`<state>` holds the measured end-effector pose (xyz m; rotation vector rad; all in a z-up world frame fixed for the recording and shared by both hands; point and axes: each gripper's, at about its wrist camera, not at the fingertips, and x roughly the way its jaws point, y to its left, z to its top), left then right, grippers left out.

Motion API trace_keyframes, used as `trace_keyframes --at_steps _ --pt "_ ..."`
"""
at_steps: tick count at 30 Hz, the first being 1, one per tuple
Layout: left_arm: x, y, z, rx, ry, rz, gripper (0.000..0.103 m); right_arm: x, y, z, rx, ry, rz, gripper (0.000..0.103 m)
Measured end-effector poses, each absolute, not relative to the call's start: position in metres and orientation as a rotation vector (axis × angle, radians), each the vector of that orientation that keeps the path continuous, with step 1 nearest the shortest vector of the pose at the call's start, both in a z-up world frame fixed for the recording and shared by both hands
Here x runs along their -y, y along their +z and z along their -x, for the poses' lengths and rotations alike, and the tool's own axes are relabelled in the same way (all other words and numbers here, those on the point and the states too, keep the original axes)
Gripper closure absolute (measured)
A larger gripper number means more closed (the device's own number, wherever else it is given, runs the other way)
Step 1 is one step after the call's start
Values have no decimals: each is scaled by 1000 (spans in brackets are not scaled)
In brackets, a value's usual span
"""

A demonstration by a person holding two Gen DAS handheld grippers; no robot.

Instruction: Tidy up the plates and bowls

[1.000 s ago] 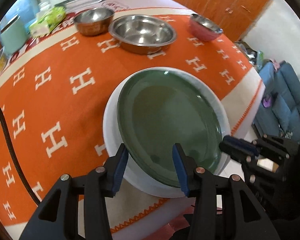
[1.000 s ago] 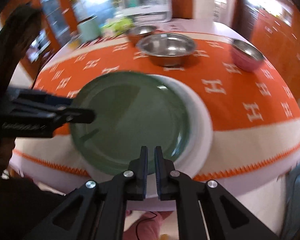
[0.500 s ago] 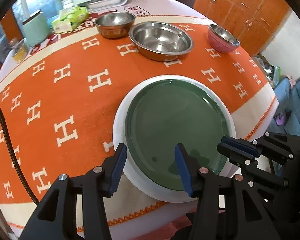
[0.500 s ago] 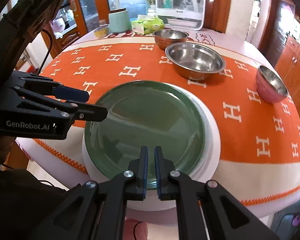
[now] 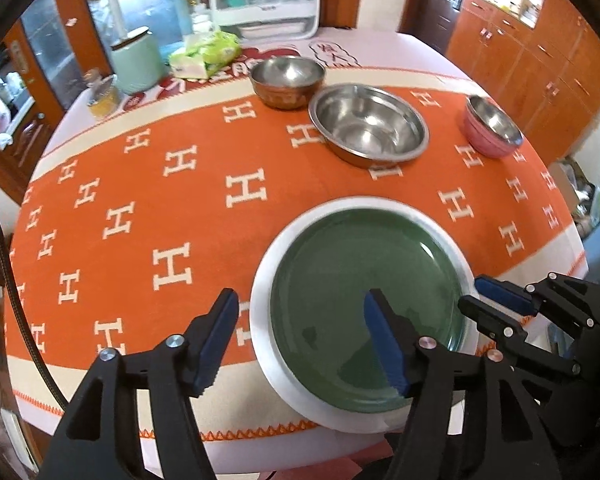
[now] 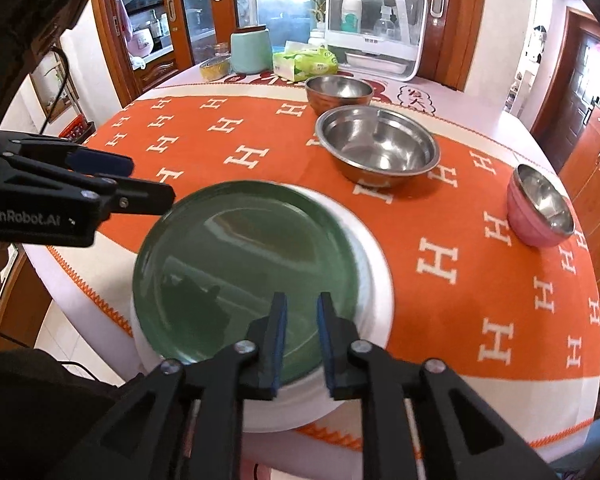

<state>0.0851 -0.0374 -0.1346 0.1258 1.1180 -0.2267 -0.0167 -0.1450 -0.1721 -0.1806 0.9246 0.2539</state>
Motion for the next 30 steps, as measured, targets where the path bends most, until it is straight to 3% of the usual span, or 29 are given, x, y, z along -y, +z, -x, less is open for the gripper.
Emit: trace_keyframes --at_steps 8,17,21,30 --pt "54 -117 -103 -1089 -127 -177 28 165 -151 -6 -849 277 185 58" --pt "67 -97 -138 -1065 -95 -172 24 183 -130 -43 -785 259 216 50" --pt "70 -92 -158 -1062 -88 -151 23 189 -123 -58 -762 237 212 41" --pt "69 -89 -188 -1065 -47 -111 22 204 -124 -86 -769 197 159 41"
